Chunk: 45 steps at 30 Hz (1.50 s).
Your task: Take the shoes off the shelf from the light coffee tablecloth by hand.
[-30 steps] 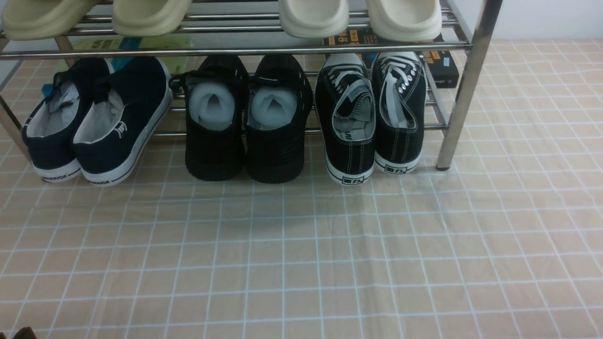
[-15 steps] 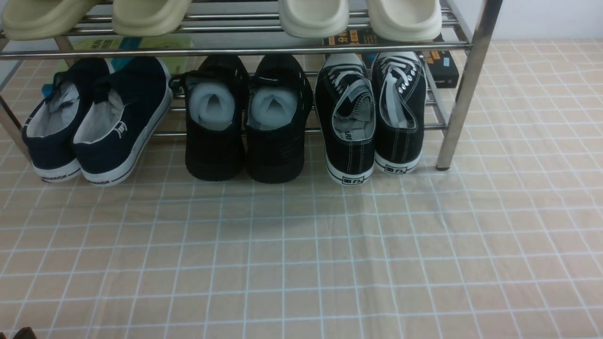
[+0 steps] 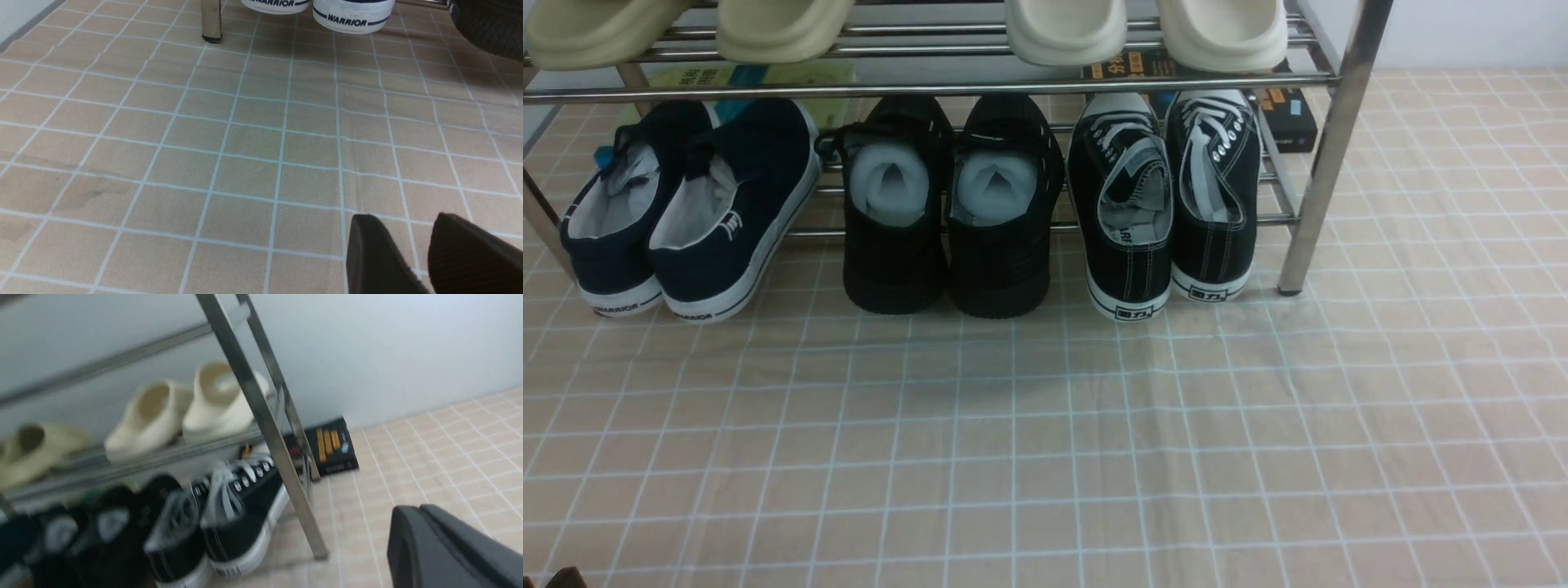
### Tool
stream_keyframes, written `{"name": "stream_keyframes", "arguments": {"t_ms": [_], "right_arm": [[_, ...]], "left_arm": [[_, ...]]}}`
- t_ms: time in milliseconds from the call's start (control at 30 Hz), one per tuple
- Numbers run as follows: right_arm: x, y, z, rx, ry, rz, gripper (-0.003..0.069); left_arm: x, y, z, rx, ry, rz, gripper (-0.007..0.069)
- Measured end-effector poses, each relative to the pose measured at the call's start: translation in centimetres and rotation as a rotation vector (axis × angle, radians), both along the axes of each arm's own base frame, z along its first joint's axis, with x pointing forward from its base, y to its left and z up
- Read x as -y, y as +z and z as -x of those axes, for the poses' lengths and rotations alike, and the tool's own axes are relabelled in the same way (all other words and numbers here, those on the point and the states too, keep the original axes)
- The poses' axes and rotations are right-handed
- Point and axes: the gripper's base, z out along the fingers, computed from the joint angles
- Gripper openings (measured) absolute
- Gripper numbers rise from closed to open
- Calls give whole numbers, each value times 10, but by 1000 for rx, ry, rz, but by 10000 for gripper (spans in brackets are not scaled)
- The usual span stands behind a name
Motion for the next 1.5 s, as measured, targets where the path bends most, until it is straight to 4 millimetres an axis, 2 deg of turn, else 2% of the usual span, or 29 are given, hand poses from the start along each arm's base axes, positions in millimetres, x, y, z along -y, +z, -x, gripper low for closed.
{"name": "stream_keyframes", "arguments": {"t_ms": [167, 200, 267, 300, 400, 467, 567, 600, 633, 733, 867, 1033, 1067, 1200, 1333, 1400, 1500], "right_arm": [[-9, -10, -57, -556, 157, 87, 0], [-9, -13, -62, -593, 164, 84, 0], [-14, -18, -91, -776, 257, 79, 1], [-18, -18, -103, -814, 314, 76, 2], [-39, -10, -128, -797, 542, 104, 3], [-62, 3, -144, -737, 710, 101, 3], [-94, 16, -169, -703, 848, 98, 3], [-97, 15, -172, -711, 854, 100, 3], [-114, 18, -184, -725, 884, 134, 3], [-136, 23, -198, -755, 883, 198, 3], [-170, 23, -230, -816, 775, 347, 4], [-203, 22, -268, -809, 628, 422, 34], [-204, 20, -269, -816, 625, 425, 34], [-226, 8, -295, -803, 600, 443, 111], [-236, -4, -312, -787, 582, 434, 193], [-241, -15, -324, -763, 568, 441, 267], [-246, -28, -333, -749, 560, 446, 327]], "left_arm": [[0, 0, 0, 0, 0, 0, 239], [0, 0, 0, 0, 0, 0, 239], [0, 0, 0, 0, 0, 0, 239], [0, 0, 0, 0, 0, 0, 239], [0, 0, 0, 0, 0, 0, 239], [0, 0, 0, 0, 0, 0, 239], [0, 0, 0, 0, 0, 0, 239], [0, 0, 0, 0, 0, 0, 239], [0, 0, 0, 0, 0, 0, 239], [0, 0, 0, 0, 0, 0, 239], [0, 0, 0, 0, 0, 0, 239], [0, 0, 0, 0, 0, 0, 239], [0, 0, 0, 0, 0, 0, 239], [0, 0, 0, -1, 0, 0, 239], [0, 0, 0, -1, 0, 0, 239], [0, 0, 0, -1, 0, 0, 239], [0, 0, 0, -1, 0, 0, 239]]}}
